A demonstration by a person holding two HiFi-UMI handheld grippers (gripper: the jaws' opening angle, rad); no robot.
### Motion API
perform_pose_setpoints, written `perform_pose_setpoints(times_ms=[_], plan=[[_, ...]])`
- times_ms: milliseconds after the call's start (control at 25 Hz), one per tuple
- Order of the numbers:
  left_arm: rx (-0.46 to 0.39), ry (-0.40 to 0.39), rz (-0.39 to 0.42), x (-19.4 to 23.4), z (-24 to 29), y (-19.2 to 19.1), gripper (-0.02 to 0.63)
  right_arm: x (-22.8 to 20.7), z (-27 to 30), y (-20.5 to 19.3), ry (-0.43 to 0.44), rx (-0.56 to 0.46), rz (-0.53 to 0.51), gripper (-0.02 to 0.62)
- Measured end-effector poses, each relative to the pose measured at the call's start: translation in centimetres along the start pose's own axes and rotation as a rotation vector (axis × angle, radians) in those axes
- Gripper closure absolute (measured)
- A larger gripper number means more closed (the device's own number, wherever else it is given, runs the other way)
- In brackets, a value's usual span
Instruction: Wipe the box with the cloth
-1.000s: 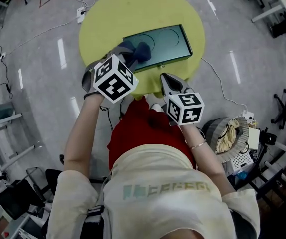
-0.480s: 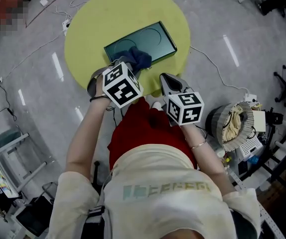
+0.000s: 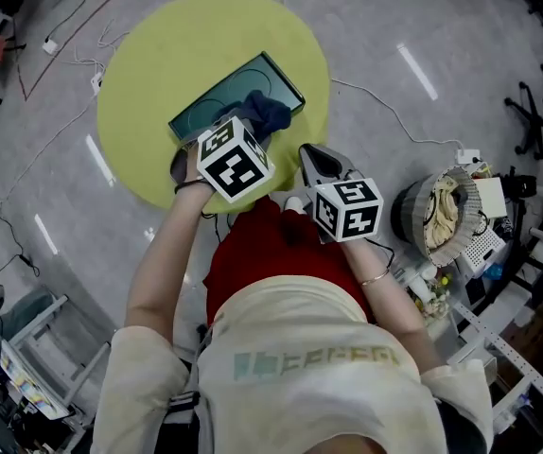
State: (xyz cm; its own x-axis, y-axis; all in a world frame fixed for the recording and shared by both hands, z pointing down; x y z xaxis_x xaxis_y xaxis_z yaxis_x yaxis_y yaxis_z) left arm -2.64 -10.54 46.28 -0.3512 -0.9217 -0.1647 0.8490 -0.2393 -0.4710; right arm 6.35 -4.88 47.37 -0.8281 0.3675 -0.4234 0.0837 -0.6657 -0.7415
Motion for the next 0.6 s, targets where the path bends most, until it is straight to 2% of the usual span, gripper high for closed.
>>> perform_pose_setpoints(times_ms=[600], plan=[[-0.06,-0.067,0.088,0.2,2.2,4.2,0.537,-1.5,-2.1,0.5,-0.121,-0.055,0.055,0.557]])
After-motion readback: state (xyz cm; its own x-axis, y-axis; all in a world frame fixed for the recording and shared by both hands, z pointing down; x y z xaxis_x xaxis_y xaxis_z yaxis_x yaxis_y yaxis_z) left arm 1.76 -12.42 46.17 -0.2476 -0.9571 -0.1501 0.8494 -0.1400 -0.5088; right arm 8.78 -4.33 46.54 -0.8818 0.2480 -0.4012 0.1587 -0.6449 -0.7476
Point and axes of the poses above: the fingertips, and each gripper's own axes: z forward along the fingers, x to its left, y out of its top, the point moved 4 cm from there along -z, backward along the fingers, and after that the axes turned 8 degrees about y, right-handed, at the moved point
